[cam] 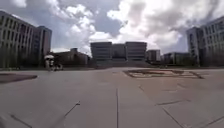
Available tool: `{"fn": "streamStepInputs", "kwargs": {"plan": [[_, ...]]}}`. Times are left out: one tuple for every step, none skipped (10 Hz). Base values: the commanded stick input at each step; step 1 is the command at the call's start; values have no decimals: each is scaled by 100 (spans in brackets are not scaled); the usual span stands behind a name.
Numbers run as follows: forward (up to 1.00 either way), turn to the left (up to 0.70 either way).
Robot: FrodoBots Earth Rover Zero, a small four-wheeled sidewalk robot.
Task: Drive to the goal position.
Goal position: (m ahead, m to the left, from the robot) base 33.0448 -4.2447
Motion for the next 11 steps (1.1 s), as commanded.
{"fn": "streamStepInputs", "kwargs": {"plan": [[100, 0], [100, 0], [100, 0], [100, 0], [100, 0], [100, 0], [100, 0], [100, 0], [100, 0], [100, -27], [100, -15]]}}
